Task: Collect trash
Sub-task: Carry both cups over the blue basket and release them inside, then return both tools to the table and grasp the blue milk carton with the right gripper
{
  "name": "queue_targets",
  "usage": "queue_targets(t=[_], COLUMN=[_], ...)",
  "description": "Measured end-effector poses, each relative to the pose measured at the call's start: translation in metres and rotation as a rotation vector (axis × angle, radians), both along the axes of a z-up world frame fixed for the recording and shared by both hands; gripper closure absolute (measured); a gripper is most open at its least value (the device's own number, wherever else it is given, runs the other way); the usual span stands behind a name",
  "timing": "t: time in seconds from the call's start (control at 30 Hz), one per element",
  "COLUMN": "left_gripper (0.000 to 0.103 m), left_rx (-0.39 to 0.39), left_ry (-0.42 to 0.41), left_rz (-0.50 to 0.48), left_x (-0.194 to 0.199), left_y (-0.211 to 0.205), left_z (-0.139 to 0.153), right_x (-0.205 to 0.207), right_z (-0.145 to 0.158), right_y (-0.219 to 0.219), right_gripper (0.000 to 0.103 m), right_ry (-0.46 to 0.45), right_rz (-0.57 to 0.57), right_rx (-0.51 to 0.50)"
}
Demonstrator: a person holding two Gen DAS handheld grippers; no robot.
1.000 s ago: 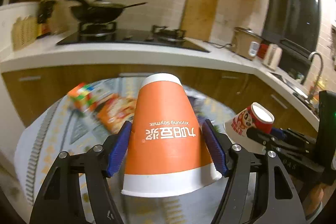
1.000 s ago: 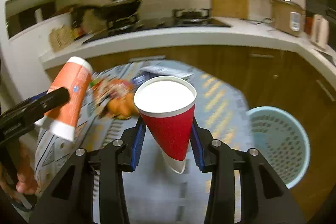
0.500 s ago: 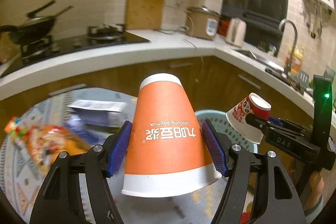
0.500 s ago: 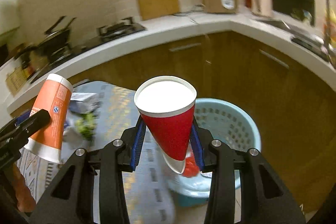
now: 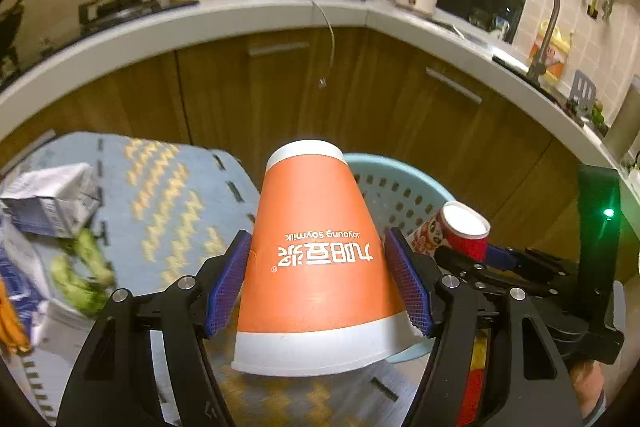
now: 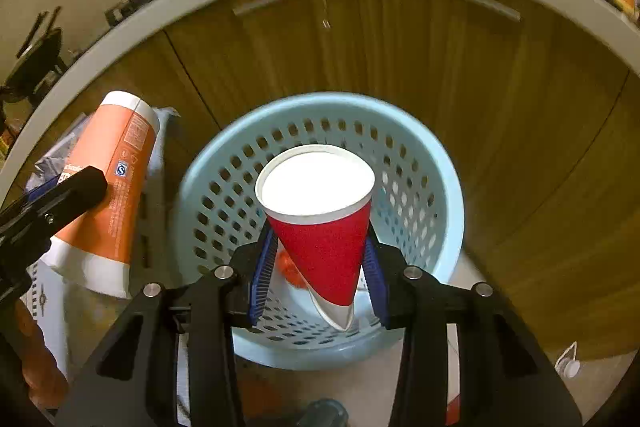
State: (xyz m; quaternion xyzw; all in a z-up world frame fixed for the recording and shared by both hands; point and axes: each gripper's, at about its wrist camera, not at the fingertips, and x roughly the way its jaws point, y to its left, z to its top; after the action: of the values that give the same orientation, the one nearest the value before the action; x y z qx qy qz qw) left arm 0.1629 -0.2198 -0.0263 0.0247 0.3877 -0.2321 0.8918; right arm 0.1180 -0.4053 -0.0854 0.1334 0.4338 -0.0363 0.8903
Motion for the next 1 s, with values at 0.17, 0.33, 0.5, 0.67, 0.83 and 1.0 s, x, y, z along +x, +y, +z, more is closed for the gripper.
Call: queue_targets(t=[0.17, 0.33, 0.5, 0.67, 0.83, 1.0], left_gripper=[0.036, 0.034, 0.027, 0.027, 0.027, 0.027], left_rx=[0.000, 0.008, 0.001, 0.001, -0.025, -0.042], left_ry=[0.023, 0.032, -0.001, -0.038, -0.069, -0.115], left_rz=[-0.010, -0.011, -0.003, 0.013, 0.042, 0.089], left_x=[0.004, 0.004, -0.006, -0.017, -0.030, -0.046], left_y=[-0.006, -0.007, 0.002, 0.014, 0.035, 0.062], left_z=[-0.011, -0.014, -0.005, 0.009, 0.023, 0.039], right_x=[0.004, 0.005, 0.004, -0.004, -0.011, -0.018], right_z=[-0.017, -0.015, -0.007, 0.010, 0.038, 0.064], right_y=[-0.006, -0.004, -0.005, 0.001, 0.022, 0.052], right_gripper=[0.064, 0.063, 0.055, 0.055, 0.055, 0.055], right_ry=[0.057, 0.065, 0.043, 0.001, -0.065, -0.134], right_rz=[-0.008, -0.011, -0.018, -0.009, 0.031, 0.095], right_rx=[0.022, 0.015, 0.015, 0.013, -0.007, -0.025])
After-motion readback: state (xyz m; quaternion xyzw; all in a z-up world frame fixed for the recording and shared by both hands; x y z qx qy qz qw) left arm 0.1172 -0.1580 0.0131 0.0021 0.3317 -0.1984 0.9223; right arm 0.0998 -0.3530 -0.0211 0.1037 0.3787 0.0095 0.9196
